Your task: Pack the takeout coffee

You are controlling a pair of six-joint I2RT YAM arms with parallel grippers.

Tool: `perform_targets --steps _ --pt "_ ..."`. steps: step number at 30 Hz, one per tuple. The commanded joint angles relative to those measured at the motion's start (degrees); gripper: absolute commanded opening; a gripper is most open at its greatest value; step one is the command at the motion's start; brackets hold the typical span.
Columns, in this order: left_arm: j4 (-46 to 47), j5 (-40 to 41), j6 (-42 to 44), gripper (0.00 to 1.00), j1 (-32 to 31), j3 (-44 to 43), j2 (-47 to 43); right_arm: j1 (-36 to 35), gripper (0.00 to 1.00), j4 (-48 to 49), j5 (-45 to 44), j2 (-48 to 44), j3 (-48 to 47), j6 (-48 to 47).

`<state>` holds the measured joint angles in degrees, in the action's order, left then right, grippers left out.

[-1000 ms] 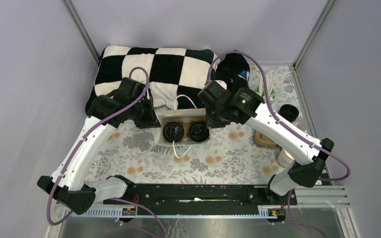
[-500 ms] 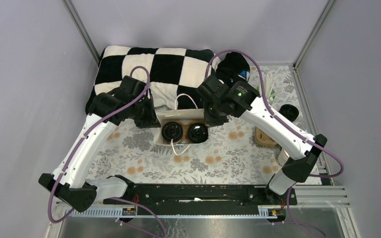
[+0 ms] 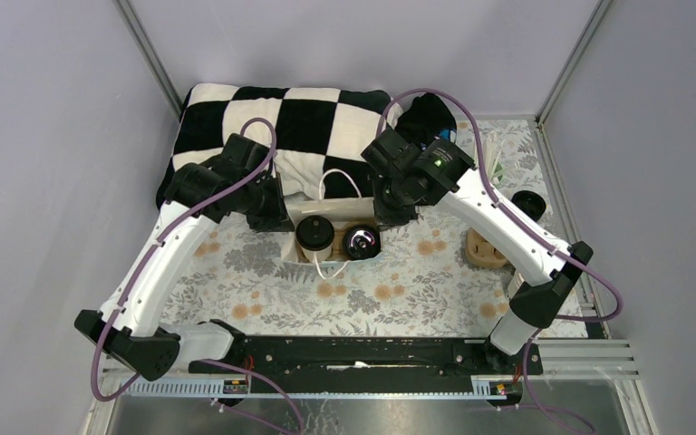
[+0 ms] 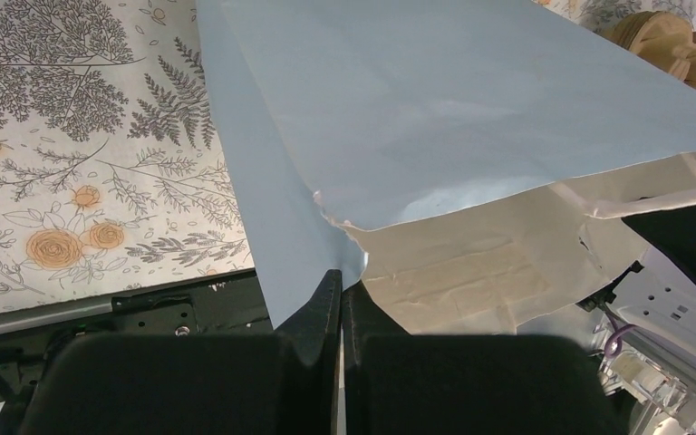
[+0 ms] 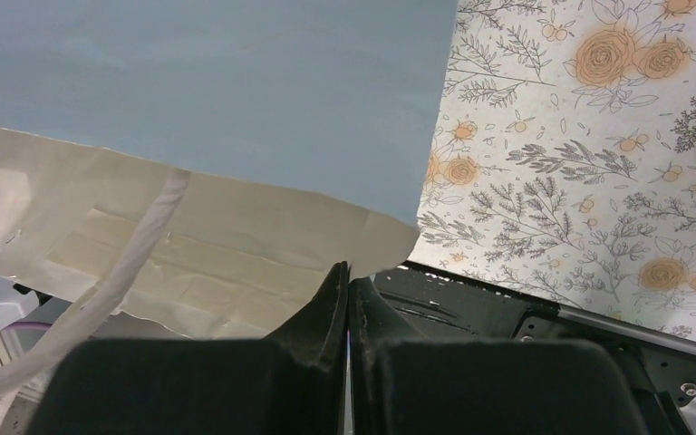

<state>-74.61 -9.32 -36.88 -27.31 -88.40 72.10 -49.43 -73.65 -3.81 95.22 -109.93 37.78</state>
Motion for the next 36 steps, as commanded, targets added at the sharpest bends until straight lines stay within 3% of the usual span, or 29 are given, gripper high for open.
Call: perform_targets --steps 1,24,36 --pt "-0.11 -1.05 -0.95 0.0 0.37 -2.91 0.16 0.58 0.0 -2.36 1.76 0.89 -3.29 -0.94" --pt "-1.09 -0.91 -1.09 0.0 0.68 -4.86 2.74 2.98 0.07 -3.55 3.71 2.91 -4.28 -2.79" --pt "-0.15 -0.53 -0.91 0.04 1.12 -4.43 3.31 3.73 0.29 -3.91 3.72 4.5 -7.12 -4.07"
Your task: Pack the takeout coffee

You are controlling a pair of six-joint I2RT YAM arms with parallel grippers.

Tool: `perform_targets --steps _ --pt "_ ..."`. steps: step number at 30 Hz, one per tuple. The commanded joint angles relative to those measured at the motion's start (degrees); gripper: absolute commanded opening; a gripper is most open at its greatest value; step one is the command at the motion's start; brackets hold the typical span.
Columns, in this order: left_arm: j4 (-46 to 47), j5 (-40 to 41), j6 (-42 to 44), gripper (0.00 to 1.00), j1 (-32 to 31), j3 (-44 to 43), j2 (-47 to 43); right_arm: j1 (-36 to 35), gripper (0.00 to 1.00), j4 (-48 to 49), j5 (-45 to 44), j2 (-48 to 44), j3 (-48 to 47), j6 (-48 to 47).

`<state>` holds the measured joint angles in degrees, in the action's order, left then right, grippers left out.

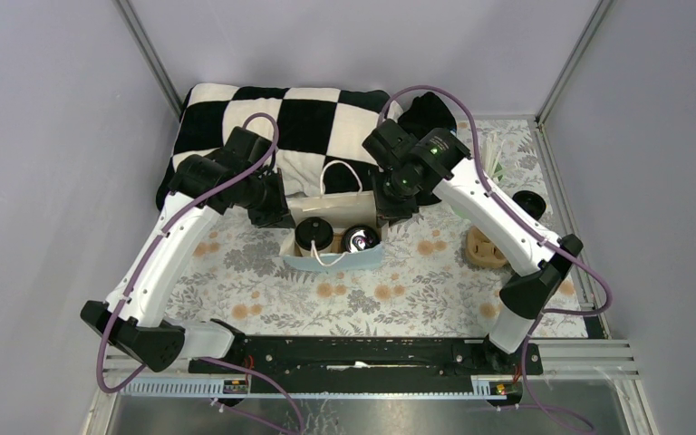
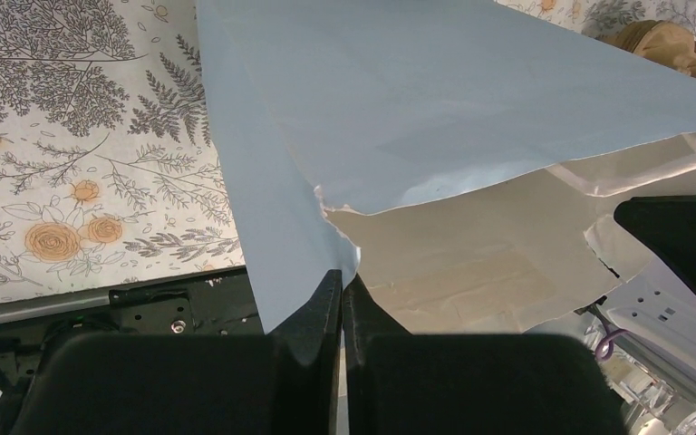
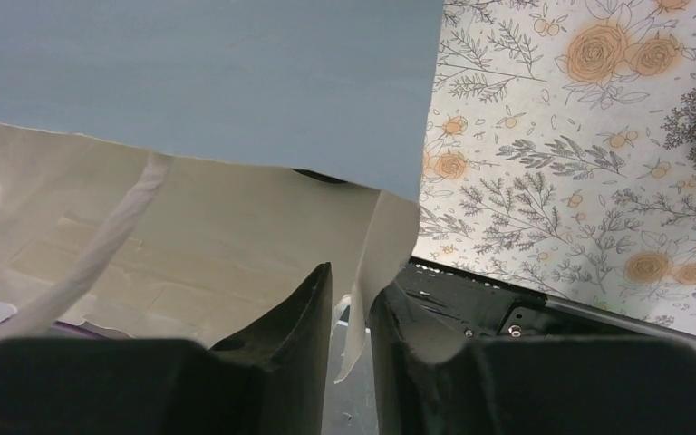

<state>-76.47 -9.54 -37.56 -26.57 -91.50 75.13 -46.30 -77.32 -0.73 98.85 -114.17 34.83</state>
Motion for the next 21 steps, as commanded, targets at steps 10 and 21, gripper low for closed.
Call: perform_targets --steps 10,21 --pt "1.7 1.59 0.7 0.15 0.79 -2.8 1.01 0.78 0.43 -1.1 0.64 2.21 -5.82 -1.94" --pt "1.36 3.48 2.02 0.34 1.0 -4.29 1.49 0.87 0.6 -2.4 -1.16 2.95 -8.12 -2.18"
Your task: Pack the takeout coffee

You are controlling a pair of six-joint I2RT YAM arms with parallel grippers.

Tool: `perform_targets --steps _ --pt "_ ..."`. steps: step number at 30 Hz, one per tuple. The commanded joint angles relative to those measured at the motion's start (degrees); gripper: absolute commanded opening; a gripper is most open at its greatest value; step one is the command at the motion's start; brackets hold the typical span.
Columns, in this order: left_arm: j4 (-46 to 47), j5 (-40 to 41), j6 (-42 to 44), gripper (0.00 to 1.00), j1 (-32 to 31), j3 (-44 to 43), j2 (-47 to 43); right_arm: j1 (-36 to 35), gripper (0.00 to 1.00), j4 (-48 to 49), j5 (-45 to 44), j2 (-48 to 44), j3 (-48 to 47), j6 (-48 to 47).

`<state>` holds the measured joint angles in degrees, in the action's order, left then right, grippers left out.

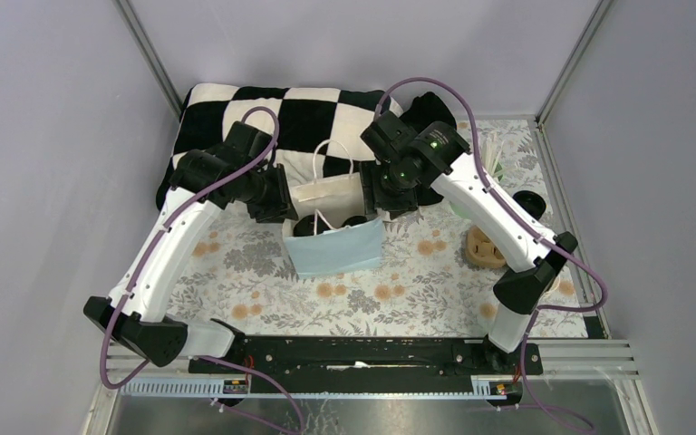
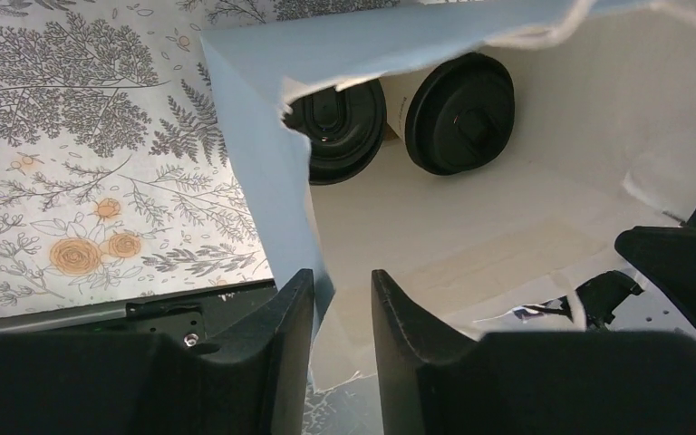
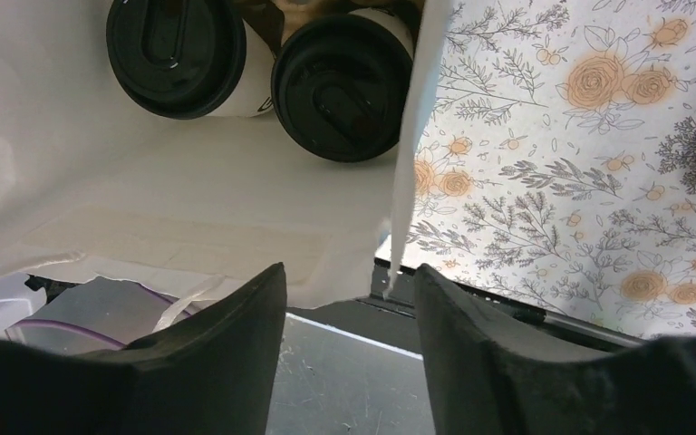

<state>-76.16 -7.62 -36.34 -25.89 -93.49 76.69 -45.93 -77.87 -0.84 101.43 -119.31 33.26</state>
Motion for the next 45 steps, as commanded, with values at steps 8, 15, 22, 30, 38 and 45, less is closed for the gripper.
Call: perform_targets --steps 8,15,22,30,38,45 --pt "1.14 3.78 2.16 0.56 0.31 -2.31 -1.11 0.58 0.8 -4.14 -4.87 0.17 -7.65 -1.89" --pt "1.31 5.98 3.63 0.7 0.31 -3.74 -3.17 1.89 0.89 -5.09 -9.32 -0.67 -16.42 -6.88" --pt "2.48 7.41 5.25 0.79 0.35 -7.71 -6.15 17.2 0.9 2.14 -13.38 -8.12 -7.24 -12.11" --pt "8.47 10.12 9.09 0.97 0.4 -8.82 -13.33 35.23 0.74 17.37 -9.77 -12.3 15.67 -18.22" --pt "9.07 12.96 10.86 0.98 0.4 -9.3 -16.68 35.83 0.56 20.44 -5.9 -8.27 16.44 -20.91" --pt "8.8 11.66 10.67 0.98 0.39 -9.44 -16.86 35.81 0.54 23.78 -9.18 -4.05 16.32 -22.26"
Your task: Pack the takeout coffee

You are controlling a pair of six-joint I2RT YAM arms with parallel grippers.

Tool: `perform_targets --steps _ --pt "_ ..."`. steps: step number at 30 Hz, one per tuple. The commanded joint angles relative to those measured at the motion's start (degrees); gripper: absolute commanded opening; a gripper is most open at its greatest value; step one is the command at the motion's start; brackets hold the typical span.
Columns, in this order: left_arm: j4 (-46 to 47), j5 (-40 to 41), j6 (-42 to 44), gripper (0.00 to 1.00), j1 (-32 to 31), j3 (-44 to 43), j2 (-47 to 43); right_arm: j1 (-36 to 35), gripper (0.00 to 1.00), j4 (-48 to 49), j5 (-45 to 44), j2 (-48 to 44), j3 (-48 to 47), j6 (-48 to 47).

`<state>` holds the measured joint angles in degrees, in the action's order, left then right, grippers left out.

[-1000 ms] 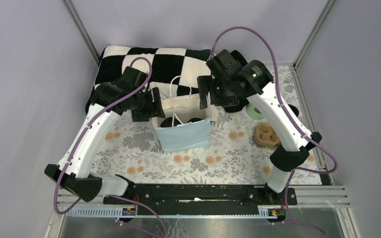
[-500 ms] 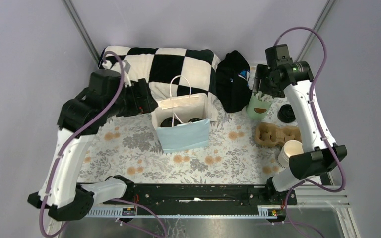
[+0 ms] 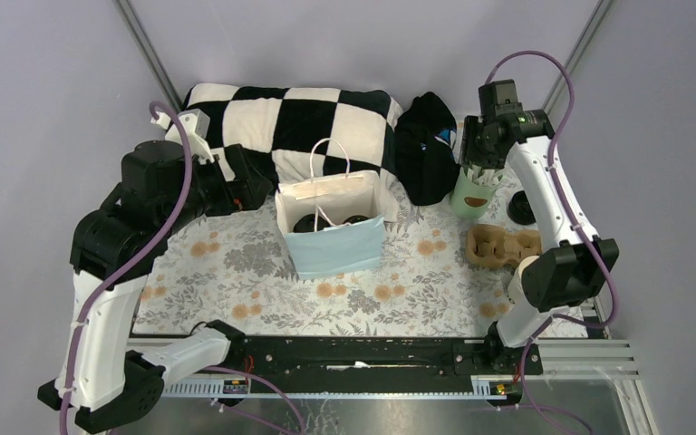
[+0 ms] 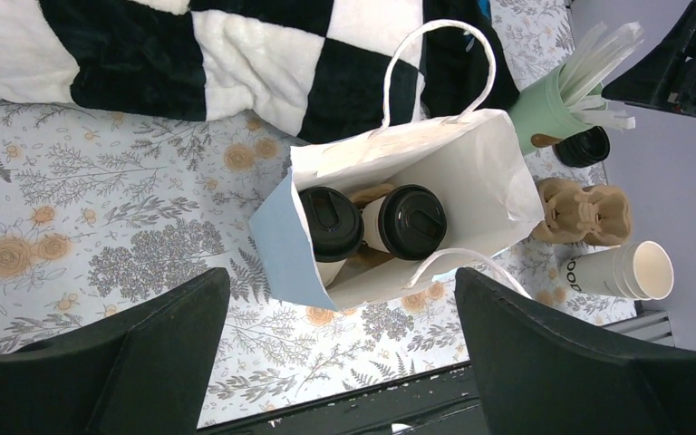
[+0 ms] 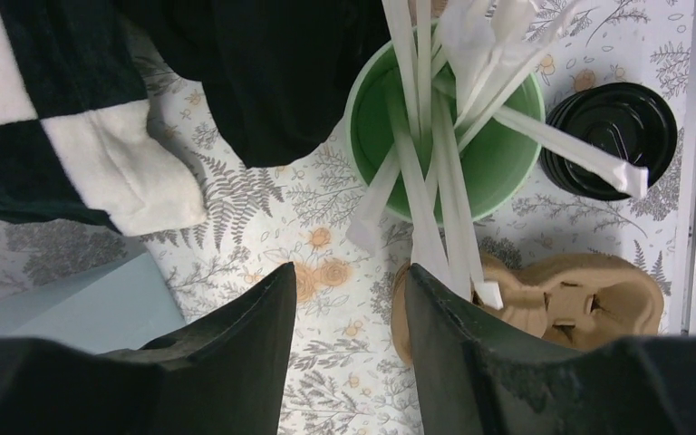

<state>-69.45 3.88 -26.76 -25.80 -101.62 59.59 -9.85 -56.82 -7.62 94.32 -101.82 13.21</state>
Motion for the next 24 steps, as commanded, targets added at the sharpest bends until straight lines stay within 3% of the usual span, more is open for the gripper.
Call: perform_targets --steps 1,9,12,17,24 --pt "1.99 0.02 1.1 0.98 0.33 -1.44 0.26 -0.2 0.54 3.1 -2.67 3.67 -1.4 -2.64" --pt "1.52 -0.02 0.58 0.98 0.29 -1.94 -0.18 -0.32 0.42 5.23 -4.17 6.52 0.73 -4.05" --pt "1.36 -0.02 0.48 0.98 0.31 -2.37 -0.21 -0.35 0.33 5.51 -5.12 7.09 1.41 -4.35" --pt "1.08 -0.21 0.66 0.98 0.31 -3.13 -0.04 -1.12 0.0 2.54 -6.77 7.04 -3.27 -3.64" --pt "2.13 -1.33 0.66 0.97 0.3 -2.81 0.52 -2.92 0.0 -6.75 -10.69 4.3 -19.61 -1.13"
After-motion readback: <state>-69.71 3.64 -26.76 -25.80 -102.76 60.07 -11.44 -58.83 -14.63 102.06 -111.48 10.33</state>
